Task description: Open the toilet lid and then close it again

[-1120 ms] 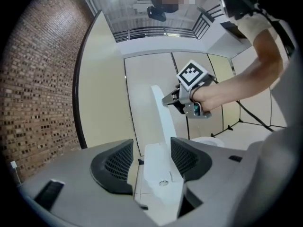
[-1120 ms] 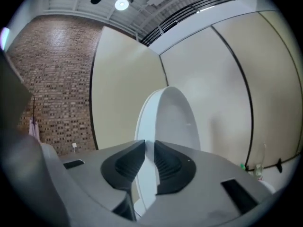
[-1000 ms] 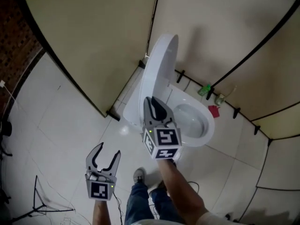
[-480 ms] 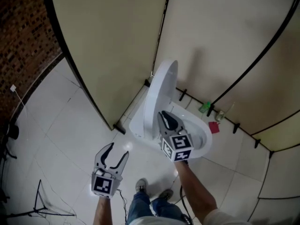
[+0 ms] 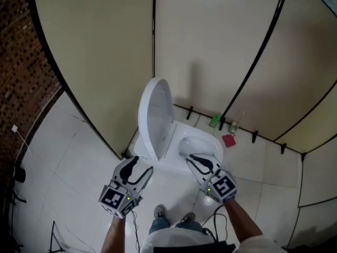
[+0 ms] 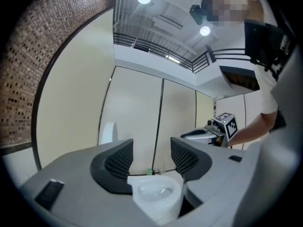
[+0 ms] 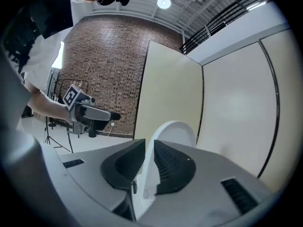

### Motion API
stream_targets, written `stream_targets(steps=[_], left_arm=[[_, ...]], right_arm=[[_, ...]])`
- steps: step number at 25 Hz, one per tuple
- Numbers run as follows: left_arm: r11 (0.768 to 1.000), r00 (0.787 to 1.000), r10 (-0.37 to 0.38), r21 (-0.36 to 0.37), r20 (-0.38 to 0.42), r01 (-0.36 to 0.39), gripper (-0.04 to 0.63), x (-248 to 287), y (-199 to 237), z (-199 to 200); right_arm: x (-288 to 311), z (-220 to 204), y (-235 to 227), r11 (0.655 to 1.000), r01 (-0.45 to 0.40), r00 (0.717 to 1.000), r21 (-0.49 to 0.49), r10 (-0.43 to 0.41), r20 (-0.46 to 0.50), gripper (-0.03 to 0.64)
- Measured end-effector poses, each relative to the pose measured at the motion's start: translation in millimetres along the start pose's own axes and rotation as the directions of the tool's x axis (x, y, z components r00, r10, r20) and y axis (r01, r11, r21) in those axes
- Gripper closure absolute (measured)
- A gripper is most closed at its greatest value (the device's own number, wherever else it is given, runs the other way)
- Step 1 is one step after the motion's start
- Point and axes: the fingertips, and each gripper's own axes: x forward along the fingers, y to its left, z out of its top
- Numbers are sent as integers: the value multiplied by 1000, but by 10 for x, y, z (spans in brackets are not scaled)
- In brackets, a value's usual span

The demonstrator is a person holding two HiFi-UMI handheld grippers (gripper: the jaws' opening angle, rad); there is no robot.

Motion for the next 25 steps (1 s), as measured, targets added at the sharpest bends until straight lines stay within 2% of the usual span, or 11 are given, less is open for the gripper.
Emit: stream_targets(steps=[5,8,12,17,25], left_arm=[[993,992,-117,-40,-39,115,354,137,-565,-22],[989,987,-145,-49,-68,142,354,174,-749,-105],[990,984,-140,-23,-107,139,357,181,-853,-195],[991,991,-127,-47,-39,125,356,97,-886,-108],[994,995,-95,-48,-40,93,356,28,-908,-115]], right_arm=[[-525,-228,126,996,63,998,62,-62,-19,565],[-661,-285,173,994,80,997,78,-78,-23,565],[-748,-264,207,993,89,996,80,-89,-6,565],[-766,-258,301,994,81,997,74,-82,2,565],[-827,-283,338,995,69,998,74,-69,5,565]])
